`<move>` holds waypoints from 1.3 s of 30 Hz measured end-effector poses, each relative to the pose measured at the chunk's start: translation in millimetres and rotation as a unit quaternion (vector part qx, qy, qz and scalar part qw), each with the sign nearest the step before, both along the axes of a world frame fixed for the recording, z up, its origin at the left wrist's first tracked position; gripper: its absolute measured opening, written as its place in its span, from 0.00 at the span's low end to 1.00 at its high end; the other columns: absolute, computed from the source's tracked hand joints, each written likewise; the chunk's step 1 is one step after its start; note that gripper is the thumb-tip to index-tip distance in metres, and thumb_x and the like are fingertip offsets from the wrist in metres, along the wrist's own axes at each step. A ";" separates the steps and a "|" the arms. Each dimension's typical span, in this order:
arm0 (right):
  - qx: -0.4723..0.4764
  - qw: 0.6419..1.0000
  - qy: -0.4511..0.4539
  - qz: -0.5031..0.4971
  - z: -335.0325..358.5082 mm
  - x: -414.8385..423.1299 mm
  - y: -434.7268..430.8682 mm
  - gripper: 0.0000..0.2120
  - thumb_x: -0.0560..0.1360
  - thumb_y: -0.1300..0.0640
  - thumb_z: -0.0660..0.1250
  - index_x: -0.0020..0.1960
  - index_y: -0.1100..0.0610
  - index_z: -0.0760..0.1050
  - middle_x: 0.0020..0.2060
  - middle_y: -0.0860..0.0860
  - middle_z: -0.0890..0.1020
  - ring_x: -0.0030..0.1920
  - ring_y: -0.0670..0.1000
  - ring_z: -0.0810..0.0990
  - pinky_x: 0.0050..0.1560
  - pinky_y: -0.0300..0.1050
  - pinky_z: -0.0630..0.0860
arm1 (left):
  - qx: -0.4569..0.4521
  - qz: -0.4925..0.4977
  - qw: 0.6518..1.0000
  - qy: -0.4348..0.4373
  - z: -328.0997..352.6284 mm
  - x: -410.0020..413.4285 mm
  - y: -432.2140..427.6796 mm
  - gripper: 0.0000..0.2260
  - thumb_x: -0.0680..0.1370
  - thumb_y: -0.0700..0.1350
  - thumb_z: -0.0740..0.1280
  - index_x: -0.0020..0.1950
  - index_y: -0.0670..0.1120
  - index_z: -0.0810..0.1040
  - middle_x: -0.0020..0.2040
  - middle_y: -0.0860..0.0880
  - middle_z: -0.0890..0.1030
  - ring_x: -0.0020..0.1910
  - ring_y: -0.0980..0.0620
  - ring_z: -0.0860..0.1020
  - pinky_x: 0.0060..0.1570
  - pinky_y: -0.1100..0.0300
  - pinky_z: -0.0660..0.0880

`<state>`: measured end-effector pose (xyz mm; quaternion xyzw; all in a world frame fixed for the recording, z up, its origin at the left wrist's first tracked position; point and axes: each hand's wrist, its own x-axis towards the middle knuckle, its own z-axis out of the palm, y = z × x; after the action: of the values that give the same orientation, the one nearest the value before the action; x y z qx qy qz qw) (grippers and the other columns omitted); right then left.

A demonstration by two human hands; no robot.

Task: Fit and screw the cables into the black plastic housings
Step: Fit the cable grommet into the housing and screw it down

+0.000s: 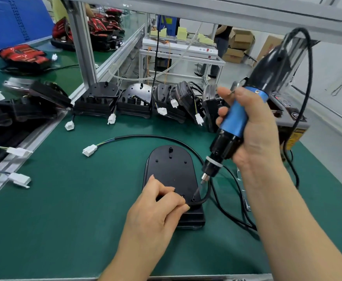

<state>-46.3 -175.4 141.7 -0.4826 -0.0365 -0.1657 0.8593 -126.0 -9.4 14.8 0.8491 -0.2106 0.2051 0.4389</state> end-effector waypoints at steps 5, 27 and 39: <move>-0.013 1.000 0.003 -0.009 1.0 5.1 16.3 0.18 0.60 0.56 0.75 0.45 0.57 0.72 0.45 0.57 0.80 0.28 0.47 0.76 0.29 0.40 0.73 | 0.005 0.013 1.000 -0.014 0.6 0.9 -1.5 0.05 0.74 0.46 0.70 0.41 0.46 0.80 0.42 0.54 0.73 0.49 0.61 0.77 0.71 0.59 0.62; -0.089 0.996 0.017 0.012 -0.4 8.2 30.8 0.12 0.66 0.59 0.71 0.47 0.56 0.73 0.40 0.54 0.82 0.28 0.48 0.76 0.31 0.42 0.74 | 0.015 0.026 0.999 -0.027 -1.4 2.3 -2.2 0.03 0.71 0.45 0.70 0.39 0.46 0.79 0.41 0.52 0.74 0.49 0.61 0.77 0.67 0.53 0.67; -0.141 0.990 -0.008 0.009 2.6 6.7 41.7 0.10 0.68 0.59 0.70 0.46 0.56 0.71 0.35 0.50 0.80 0.27 0.48 0.74 0.30 0.42 0.72 | 0.023 0.033 0.999 -0.009 1.4 0.4 -2.5 0.04 0.71 0.45 0.70 0.39 0.45 0.80 0.41 0.50 0.75 0.48 0.57 0.79 0.67 0.51 0.66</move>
<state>-39.6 -133.7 144.3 -0.5971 -0.0709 -0.1553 0.7838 -125.6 -11.9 16.2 0.8633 -0.1911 0.2227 0.4105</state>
